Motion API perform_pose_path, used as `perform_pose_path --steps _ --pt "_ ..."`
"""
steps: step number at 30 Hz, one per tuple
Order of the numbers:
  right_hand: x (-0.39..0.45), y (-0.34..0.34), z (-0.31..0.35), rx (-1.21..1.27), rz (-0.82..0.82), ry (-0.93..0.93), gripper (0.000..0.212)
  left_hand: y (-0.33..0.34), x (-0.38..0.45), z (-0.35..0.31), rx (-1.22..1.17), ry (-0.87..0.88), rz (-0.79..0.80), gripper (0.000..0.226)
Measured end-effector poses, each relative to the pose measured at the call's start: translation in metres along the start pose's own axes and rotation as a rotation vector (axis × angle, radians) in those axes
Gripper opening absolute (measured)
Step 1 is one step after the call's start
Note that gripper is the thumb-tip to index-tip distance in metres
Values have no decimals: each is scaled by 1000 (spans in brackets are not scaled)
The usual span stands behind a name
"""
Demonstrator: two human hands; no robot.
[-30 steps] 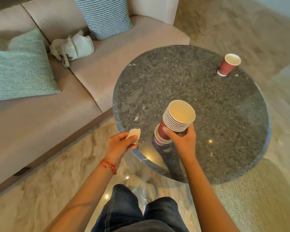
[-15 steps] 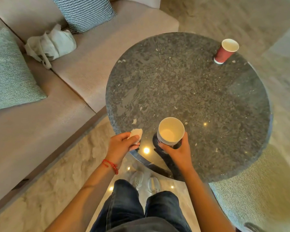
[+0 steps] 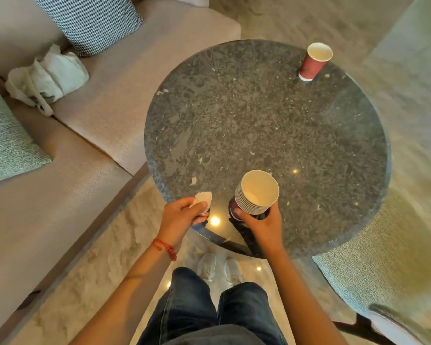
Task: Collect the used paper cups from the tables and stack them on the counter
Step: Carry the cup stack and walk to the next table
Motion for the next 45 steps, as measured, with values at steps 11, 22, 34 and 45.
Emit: perform_pose_path --steps 11,22,34,45 --pt "-47 -66 -5 142 -276 102 78 64 -6 6 201 -68 231 8" --pt "-162 -173 -27 224 -677 140 61 169 -86 51 469 -7 566 10" --pt "-372 -280 -95 340 -1119 188 54 257 -267 183 682 25 985 12" --pt "-557 -333 -150 486 -1572 218 47 314 -419 308 873 -2 1323 14"
Point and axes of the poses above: each hand's wrist, its own x-axis towards the middle knuckle, its own y-axis out of the palm, z = x × y, the point moved 6 cm from there along x, towards the middle knuckle, and after that the axes turned 2 degrees about -z, right-handed, at the moved point
